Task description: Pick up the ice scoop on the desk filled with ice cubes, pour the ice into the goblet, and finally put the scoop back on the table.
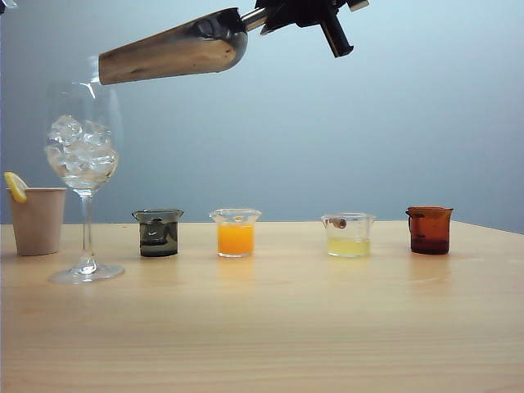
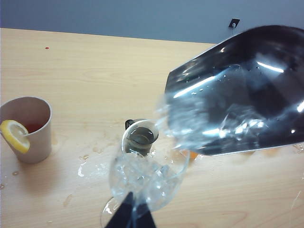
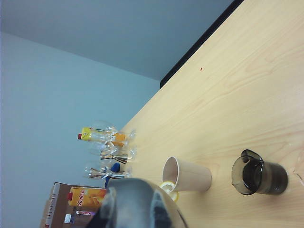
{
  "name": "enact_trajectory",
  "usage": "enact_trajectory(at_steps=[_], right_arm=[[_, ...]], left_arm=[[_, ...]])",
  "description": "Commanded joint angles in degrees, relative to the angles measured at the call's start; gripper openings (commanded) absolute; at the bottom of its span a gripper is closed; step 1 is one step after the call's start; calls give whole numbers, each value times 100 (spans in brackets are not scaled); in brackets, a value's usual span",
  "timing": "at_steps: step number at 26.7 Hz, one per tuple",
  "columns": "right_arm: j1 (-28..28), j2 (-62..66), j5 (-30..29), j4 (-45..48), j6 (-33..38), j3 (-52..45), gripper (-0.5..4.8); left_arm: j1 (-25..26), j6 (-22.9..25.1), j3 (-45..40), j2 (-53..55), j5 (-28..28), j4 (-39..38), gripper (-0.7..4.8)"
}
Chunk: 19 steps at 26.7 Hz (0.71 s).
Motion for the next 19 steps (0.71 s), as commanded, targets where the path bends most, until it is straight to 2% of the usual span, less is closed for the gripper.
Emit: enact_trajectory(at_steps=[1,15,19], right_arm=[[4,-42,11,175,-31,61,-5],[-9,-68,4,177,-42,61,-5],[-131,-223,-175,125,103,55,-5]], left_arm=[[7,24,24,-9,20,68,-5],[7,26,24,-9,17,68,-6],[7,24,24,-9,20,68,-5]])
